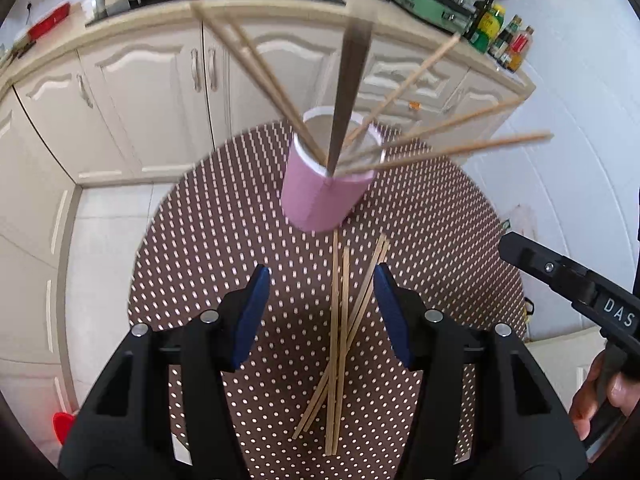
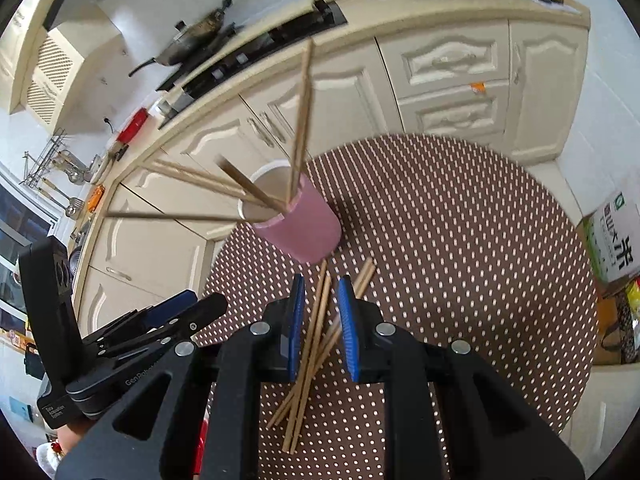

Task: Organize utensils
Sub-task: 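Lower the open right gripper to the pile and grasp a chopstick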

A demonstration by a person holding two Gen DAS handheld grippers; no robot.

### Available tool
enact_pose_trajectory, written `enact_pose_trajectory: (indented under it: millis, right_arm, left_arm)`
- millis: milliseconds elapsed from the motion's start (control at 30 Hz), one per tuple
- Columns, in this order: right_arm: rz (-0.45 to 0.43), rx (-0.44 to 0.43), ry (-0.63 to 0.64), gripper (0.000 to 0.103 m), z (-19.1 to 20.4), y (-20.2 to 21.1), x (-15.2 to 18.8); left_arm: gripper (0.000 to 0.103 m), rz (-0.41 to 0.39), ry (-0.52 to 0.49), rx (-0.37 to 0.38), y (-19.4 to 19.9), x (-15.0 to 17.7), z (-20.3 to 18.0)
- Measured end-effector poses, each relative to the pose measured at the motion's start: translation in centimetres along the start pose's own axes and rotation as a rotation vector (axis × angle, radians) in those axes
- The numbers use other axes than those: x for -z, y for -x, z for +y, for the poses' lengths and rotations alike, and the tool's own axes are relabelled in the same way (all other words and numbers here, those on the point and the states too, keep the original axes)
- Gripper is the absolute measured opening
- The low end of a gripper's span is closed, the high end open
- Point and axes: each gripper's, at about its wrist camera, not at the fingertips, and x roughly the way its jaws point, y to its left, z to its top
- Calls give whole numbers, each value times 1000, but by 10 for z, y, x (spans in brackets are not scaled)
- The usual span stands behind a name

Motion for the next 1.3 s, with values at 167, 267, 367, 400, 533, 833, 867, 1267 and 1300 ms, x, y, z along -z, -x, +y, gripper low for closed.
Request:
enact_pose_trajectory:
  millis: [167,267,367,400,533,833,867,1267,1300]
  right_arm:
    - [62,5,-30,17,-12,-21,13]
    - [92,10,-41,17,-20,-33,18]
    - [118,13,-56,17,-27,-43,21]
    - [126,14,-61,17,-29,-47,21]
    - [150,18,-76,17,-39,-58,21]
    - [197,10,-86,18,-45,-78,20]
    - [202,6,-85,18,-44,-81,19]
    - [275,-41,-46,18,-12,-118,10]
    - [285,-45,-38,18,-8,-123,10]
  left_arm:
    - [54,92,0,-21,-37,17,1]
    - [54,131,-8,-33,-57,24,-1]
    - [54,166,-19,-40,-76,26,-1]
    - [54,176,-23,-45,-81,27,-2]
    - [54,210,-28,-53,-100,27,-3]
    - [54,224,-64,-86,-124,15,-6]
    - [53,222,-75,-94,-126,13,-8]
    - [10,209,-19,-99,-130,-3,11]
    - [8,209,-4,-94,-129,-3,14]
